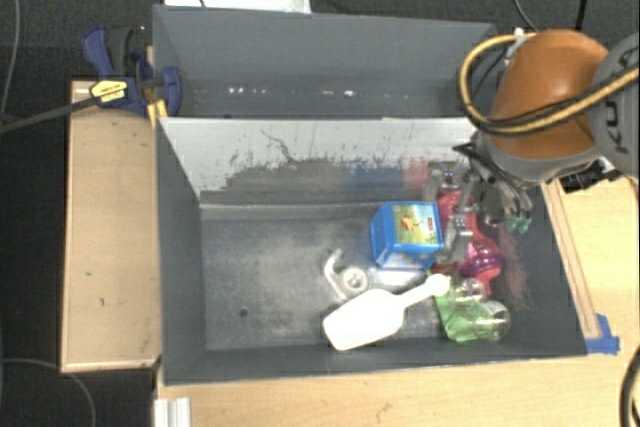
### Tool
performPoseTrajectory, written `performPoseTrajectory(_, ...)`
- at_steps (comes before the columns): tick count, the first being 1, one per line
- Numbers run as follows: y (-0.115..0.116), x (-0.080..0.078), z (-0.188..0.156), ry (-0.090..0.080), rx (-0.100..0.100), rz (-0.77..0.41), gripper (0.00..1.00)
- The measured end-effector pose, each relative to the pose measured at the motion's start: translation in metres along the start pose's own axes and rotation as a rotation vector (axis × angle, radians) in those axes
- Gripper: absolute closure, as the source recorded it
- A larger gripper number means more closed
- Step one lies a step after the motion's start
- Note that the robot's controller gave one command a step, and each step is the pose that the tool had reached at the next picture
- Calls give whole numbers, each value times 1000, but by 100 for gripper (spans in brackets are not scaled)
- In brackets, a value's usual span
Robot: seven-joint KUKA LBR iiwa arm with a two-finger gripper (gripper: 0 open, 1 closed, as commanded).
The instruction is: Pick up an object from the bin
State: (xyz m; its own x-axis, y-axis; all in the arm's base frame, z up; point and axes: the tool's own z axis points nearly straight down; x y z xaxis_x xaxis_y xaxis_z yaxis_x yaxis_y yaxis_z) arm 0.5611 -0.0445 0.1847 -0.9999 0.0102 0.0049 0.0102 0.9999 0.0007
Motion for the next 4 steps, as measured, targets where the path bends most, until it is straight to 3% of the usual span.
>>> performPoseTrajectory(1, 0, -2, -5, -8, 1, -2, 0)
performPoseTrajectory(2, 14, 37, 58, -13, 1, -117, 0)
performPoseTrajectory(3, 23, 63, 53, -11, 2, -261, 0)
performPoseTrajectory(4, 0, 77, 57, -6, 1, -200, 0)
